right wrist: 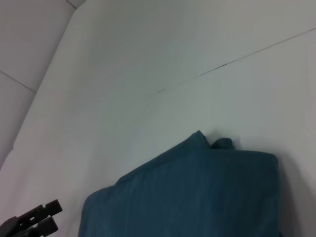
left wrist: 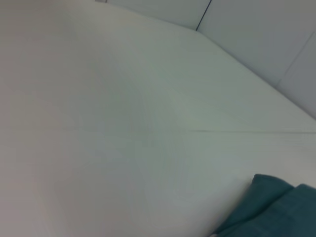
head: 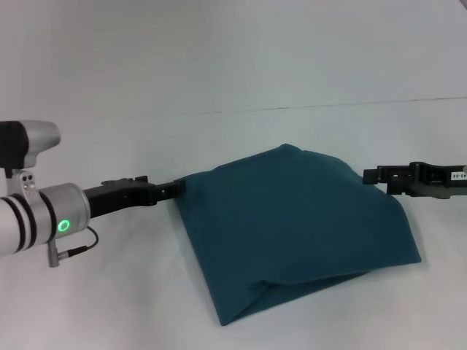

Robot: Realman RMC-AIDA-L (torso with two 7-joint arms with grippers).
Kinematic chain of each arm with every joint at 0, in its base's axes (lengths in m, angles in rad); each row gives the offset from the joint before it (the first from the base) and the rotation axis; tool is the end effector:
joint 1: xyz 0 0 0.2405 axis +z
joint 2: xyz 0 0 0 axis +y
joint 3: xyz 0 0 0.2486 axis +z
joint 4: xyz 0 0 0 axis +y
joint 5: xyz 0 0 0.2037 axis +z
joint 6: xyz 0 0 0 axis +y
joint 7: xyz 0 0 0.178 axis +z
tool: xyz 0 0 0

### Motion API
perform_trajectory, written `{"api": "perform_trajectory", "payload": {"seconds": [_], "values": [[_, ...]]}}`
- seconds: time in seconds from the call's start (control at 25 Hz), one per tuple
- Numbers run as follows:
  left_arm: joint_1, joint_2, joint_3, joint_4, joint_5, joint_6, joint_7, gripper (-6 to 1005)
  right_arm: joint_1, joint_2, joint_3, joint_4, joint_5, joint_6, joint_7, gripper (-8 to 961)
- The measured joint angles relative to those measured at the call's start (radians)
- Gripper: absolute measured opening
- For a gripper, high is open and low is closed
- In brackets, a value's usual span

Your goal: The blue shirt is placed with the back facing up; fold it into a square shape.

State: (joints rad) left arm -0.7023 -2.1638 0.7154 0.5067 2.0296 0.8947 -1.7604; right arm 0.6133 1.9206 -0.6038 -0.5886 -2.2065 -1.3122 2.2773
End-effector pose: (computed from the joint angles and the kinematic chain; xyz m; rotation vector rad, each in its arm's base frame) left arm -0.2450 0.4156 -0.0747 -2.2530 -1.1713 -0.5162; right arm 0.3010 0.3883 0.0323 -2.1041 1.7037 0.5302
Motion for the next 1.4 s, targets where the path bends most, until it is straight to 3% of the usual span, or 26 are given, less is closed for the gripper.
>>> {"api": "perform_trajectory", "payload": {"seconds": [0.8, 1.4], "values": [[-0.08, -0.006, 0.11, -0.091, -0.005, -0.092, 0.006, 851, -0.003, 0.005, 0.008, -0.004, 0.007, -0.003, 0.002, 828], [-0.088, -0.007, 0.148, -0.089, -0.007, -0.088, 0.009, 816, -0.001, 0.006, 0.01, -0.004, 0.007, 0.005, 0.003, 823]]}}
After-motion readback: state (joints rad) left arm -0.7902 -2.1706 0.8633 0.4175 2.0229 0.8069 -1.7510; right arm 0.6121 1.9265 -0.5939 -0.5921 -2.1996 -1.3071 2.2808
